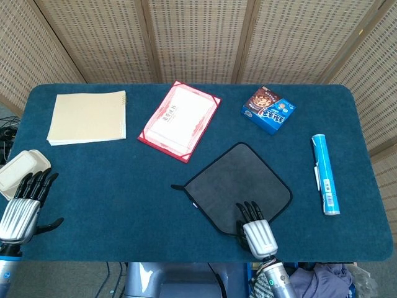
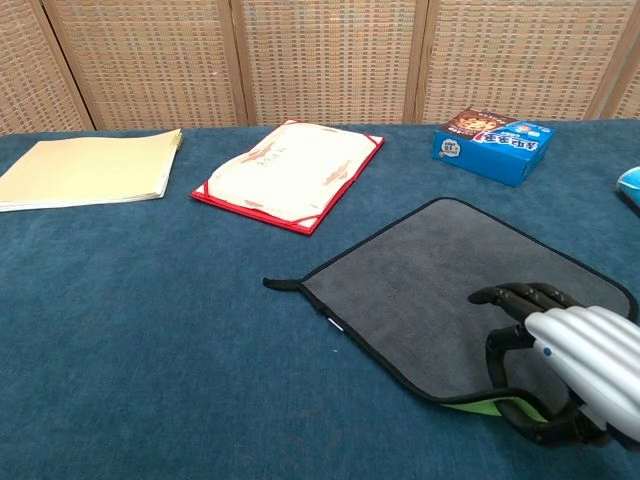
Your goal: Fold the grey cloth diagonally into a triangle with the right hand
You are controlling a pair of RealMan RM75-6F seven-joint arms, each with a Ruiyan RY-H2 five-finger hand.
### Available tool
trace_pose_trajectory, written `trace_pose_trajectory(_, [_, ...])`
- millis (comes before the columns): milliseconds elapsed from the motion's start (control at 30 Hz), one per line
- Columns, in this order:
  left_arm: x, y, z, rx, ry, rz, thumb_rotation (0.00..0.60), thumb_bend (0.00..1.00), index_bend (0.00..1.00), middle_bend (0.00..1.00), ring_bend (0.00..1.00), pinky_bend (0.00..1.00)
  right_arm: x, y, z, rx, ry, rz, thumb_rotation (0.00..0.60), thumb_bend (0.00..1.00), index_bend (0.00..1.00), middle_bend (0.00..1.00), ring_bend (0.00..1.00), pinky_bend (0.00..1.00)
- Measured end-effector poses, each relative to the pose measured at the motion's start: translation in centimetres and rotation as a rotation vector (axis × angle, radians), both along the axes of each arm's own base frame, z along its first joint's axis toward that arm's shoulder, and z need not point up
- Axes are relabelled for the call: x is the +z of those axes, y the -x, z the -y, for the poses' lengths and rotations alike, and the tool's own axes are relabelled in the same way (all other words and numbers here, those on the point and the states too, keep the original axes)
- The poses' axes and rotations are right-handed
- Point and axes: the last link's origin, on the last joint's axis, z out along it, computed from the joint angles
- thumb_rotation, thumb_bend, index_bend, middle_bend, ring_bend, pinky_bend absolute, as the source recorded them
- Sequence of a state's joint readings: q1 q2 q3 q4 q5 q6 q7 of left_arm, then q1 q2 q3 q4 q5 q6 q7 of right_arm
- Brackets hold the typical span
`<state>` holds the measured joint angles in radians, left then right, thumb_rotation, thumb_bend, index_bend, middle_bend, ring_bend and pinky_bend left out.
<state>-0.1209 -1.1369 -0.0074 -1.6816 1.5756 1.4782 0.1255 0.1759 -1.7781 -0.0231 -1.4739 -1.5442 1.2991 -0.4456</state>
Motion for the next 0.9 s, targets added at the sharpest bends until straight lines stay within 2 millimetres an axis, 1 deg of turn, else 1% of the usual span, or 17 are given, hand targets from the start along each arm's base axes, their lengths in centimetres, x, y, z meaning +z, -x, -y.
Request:
trace_pose_trajectory(200, [0.0,0.0,0.0,0.000,-0.001,0.000,0.600,0.12,0.00,0.00,0.00,0.00,0.6,-1.0,1.3,0.043,0.034,-0.015,0.600,0.55,0.59,0.12,0.00,0.00])
trace_pose_trajectory(367, [0.1,0.1,-0.1,0.003,-0.004,0.001,0.600,0.12,0.00,0.00,0.00,0.00,1.0,-1.7,2.9,0.056,0.059,-0.038,0.600,0.55,0.60,0.12,0.00,0.00])
trace_pose_trajectory(633, [0.0,0.2,-0.2,0.005,-0.006,0.002,0.600,0.12,0.00,0.00,0.00,0.00,1.4,-2.0,5.6,0.042,0.082,-0.064,0.600,0.55,0.60,0.12,0.00,0.00])
trace_pose_trajectory(900, [-0.2,0.2,-0.3,0.010,-0.002,-0.003,0.600,0.12,0.00,0.00,0.00,0.00,1.7,-2.7,7.7,0.063,0.100,-0.090,0.600,0.55,0.61,0.12,0.00,0.00])
